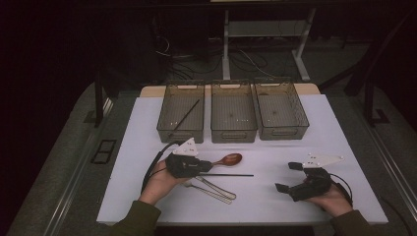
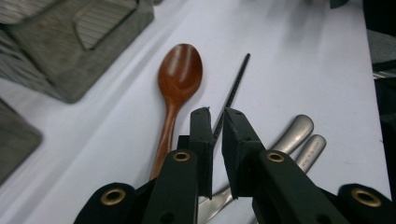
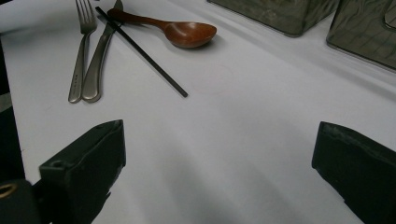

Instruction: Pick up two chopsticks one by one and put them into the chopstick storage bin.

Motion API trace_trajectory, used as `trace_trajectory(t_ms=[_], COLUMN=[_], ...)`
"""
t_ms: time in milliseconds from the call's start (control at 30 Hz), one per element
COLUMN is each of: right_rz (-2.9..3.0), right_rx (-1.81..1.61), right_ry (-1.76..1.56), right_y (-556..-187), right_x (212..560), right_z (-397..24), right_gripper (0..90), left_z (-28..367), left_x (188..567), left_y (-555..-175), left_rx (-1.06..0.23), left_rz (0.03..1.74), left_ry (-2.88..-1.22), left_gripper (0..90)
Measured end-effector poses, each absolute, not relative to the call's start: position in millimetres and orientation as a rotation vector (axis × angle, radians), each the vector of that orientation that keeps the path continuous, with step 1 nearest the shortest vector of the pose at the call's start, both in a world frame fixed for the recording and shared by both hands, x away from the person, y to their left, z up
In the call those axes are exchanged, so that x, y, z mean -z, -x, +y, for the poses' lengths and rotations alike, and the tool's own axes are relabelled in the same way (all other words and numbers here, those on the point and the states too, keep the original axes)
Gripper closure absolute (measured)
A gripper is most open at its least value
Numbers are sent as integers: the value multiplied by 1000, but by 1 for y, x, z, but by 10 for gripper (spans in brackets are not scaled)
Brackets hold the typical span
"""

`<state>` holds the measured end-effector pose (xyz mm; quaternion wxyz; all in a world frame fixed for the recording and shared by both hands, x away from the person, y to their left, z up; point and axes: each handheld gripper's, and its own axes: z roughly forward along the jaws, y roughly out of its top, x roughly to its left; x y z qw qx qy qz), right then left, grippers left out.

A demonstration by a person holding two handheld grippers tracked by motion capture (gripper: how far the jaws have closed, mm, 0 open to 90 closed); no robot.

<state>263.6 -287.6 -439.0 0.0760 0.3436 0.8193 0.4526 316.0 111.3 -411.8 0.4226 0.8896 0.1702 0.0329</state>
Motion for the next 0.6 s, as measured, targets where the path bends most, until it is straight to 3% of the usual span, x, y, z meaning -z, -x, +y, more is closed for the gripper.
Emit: trace_trajectory(t_ms=[600], right_rz=[2467], right_rx=[-1353], right_ry=[-1024], right_y=[-264], right_x=[440], right_z=[-288], right_gripper=[22], left_z=[100], left_x=[438], left_y=[-329], left_rx=[-7], left_rz=[388], left_ry=[-2330], left_gripper=[793])
